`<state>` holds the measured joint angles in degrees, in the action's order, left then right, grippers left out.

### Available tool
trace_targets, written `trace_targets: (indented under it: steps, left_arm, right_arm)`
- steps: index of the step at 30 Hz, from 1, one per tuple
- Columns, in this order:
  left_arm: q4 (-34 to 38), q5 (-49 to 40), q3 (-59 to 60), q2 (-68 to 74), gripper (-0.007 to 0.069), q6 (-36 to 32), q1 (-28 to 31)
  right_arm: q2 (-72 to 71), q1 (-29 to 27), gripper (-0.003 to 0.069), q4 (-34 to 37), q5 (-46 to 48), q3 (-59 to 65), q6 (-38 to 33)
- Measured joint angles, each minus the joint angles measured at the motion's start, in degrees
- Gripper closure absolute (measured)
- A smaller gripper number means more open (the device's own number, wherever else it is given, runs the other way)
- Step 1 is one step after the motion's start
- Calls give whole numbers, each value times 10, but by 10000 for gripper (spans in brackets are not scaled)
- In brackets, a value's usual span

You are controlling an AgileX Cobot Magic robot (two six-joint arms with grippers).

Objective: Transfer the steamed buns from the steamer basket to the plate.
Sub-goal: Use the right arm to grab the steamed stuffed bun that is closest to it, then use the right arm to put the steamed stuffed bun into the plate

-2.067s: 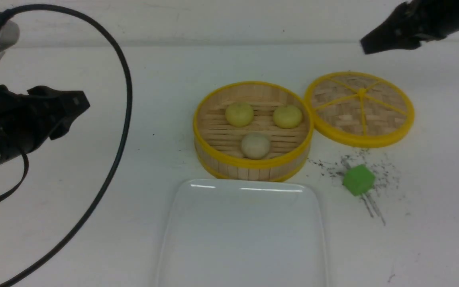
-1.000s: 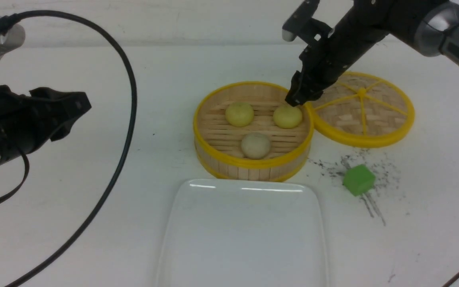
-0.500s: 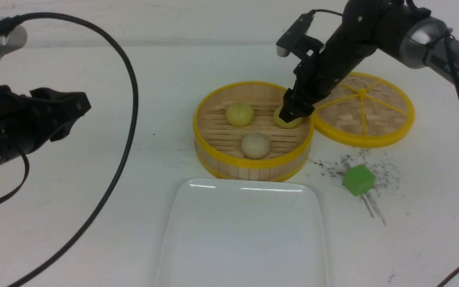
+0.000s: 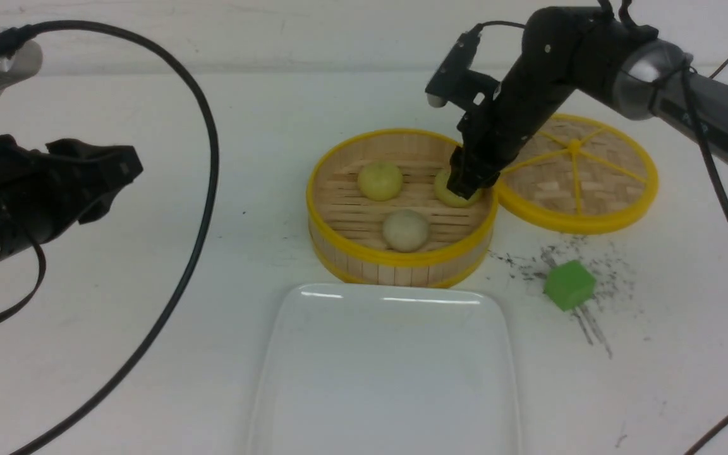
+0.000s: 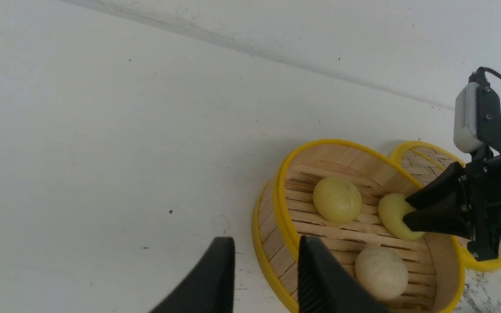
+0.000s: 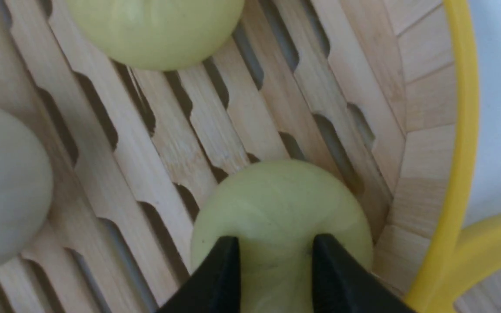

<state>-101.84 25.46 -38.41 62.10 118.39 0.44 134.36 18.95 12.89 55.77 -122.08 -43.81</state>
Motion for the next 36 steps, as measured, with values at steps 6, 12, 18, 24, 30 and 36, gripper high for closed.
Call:
trace_targets:
  steps: [6,12,18,24,30,36]
  left_arm:
    - [0,-2,0,0,384,0,0]
    - [0,-9,0,0,384,0,0]
    - [0,-25,0,0,384,0,0]
    - [0,-37,0,0,384,0,0]
    - [1,-47,0,0,384,0,0]
    - [1,-47,0,0,384,0,0]
  right_arm:
    - [4,0,496,1,-2,-2,0]
    - [4,1,649,-4,13,-21,-3]
    - [0,4,652,-4,68,-69,-3]
    - [-36,4,652,-1,140,-129,24]
    - [-77,4,652,25,158,-150,58]
    - [-128,19,652,46,161,-152,124]
